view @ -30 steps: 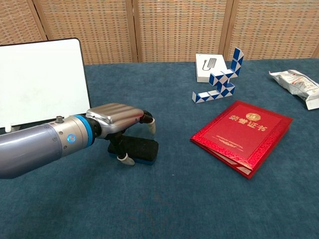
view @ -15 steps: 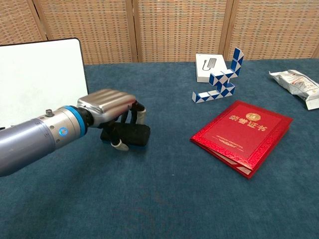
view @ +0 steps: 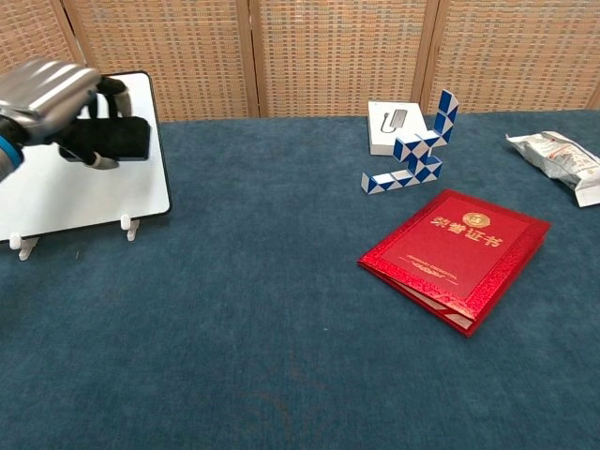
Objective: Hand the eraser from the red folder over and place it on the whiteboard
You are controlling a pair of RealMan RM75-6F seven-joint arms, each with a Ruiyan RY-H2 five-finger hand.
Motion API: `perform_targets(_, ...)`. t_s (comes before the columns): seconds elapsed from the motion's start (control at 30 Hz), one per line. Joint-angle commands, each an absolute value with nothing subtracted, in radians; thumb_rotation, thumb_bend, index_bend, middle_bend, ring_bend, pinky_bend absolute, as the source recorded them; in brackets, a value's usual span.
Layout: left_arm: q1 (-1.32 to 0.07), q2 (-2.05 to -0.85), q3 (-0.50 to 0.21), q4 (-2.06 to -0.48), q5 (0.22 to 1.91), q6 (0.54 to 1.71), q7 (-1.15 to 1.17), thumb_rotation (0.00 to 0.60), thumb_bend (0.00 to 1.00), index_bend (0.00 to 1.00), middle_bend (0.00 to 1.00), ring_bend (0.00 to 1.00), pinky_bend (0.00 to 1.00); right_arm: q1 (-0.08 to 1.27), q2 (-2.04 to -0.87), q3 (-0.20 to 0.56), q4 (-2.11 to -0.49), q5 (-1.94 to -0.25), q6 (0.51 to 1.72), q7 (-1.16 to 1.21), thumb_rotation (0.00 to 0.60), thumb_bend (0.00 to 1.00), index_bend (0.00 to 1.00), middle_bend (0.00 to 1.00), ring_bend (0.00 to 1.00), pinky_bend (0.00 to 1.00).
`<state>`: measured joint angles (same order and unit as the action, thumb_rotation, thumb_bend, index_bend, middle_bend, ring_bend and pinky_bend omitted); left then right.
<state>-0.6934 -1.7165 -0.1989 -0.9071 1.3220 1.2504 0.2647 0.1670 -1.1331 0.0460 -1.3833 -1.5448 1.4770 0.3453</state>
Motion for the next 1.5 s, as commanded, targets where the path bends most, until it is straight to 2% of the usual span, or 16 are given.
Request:
perform_targets(0.03,-0.662,-1.749,-0.234,-0.719,1.291,1.236,0.123,0.6,0.21,0.71,0.49,0.48,0.44,0.17,-1.136,0.045,-1.388,-1.545,1.464,0.336,0.6,0.0,0.0,0.0,0.0,0.04)
perform_targets(0.2,-0.666,-1.831,-0.248,-0.53,1.285,1.247,0.038,0.6,0.23,0.71,0.49,0.48,0.44,0.173,-1.137,0.046,-1.392,-1.538,1.447,0.322,0.6,0.0,0.0,0.0,0.0,0.04)
perform_targets(0.5,-0.682,-1.929,-0.253,-0.332,1.281,1.211,-0.025,0.6,0.23,0.7,0.48,0.47,0.44,0.175,-1.133,0.046,-1.395,-1.536,1.428,0.33,0.6,0.0,0.0,0.0,0.0,0.04)
perform_targets(0.53,-0.684,-1.933,-0.25,-0.321,1.282,1.199,-0.034,0.6,0.22,0.63,0.41,0.41,0.43,0.175,-1.132,0.046,-1.396,-1.536,1.427,0.33,0.6,0.0,0.0,0.0,0.0,0.04)
perform_targets(0.57,-0.685,-1.936,-0.246,-0.312,1.285,1.188,-0.046,0.6,0.21,0.48,0.24,0.27,0.35,0.175,-1.131,0.046,-1.396,-1.536,1.426,0.33,0.6,0.0,0.0,0.0,0.0,0.04)
perform_targets(0.6,-0.685,-1.94,-0.245,-0.303,1.287,1.183,-0.062,0.6,0.2,0.39,0.17,0.19,0.3,0.174,-1.131,0.047,-1.397,-1.535,1.426,0.33,0.6,0.0,0.0,0.0,0.0,0.04)
perform_targets(0.63,-0.686,-1.943,-0.244,-0.295,1.29,1.187,-0.074,0.6,0.19,0.21,0.05,0.07,0.18,0.174,-1.131,0.047,-1.397,-1.535,1.425,0.33,0.6,0.0,0.0,0.0,0.0,0.04)
perform_targets(0.67,-0.685,-1.946,-0.241,-0.289,1.295,1.195,-0.091,0.6,0.17,0.08,0.0,0.01,0.07,0.174,-1.131,0.048,-1.397,-1.534,1.425,0.33,0.6,0.0,0.0,0.0,0.0,0.04)
perform_targets(0.73,-0.681,-1.951,-0.231,-0.276,1.308,1.21,-0.127,0.6,0.15,0.0,0.0,0.0,0.0,0.175,-1.133,0.05,-1.395,-1.531,1.422,0.324,0.6,0.0,0.0,0.0,0.0,0.04)
perform_targets(1.13,-0.645,-1.945,-0.192,-0.258,1.371,1.371,-0.27,0.6,0.1,0.0,0.0,0.0,0.0,0.175,-1.13,0.048,-1.402,-1.532,1.41,0.322,0.6,0.0,0.0,0.0,0.0,0.04)
perform_targets(1.3,-0.619,-1.891,-0.188,-0.334,1.397,1.508,-0.379,0.6,0.1,0.0,0.0,0.0,0.0,0.174,-1.125,0.047,-1.407,-1.533,1.408,0.329,0.6,0.0,0.0,0.0,0.0,0.04)
perform_targets(1.37,-0.604,-1.861,-0.186,-0.378,1.407,1.556,-0.414,0.6,0.06,0.0,0.0,0.0,0.0,0.173,-1.124,0.048,-1.409,-1.533,1.409,0.328,0.6,0.0,0.0,0.0,0.0,0.04)
perform_targets(1.47,-0.573,-1.795,-0.17,-0.468,1.424,1.583,-0.434,0.6,0.0,0.0,0.0,0.0,0.0,0.172,-1.123,0.048,-1.412,-1.534,1.412,0.322,0.6,0.0,0.0,0.0,0.0,0.04)
perform_targets(1.5,-0.525,-1.708,-0.14,-0.565,1.44,1.583,-0.431,0.6,0.0,0.0,0.0,0.0,0.0,0.169,-1.123,0.048,-1.416,-1.535,1.418,0.307,0.6,0.0,0.0,0.0,0.0,0.04)
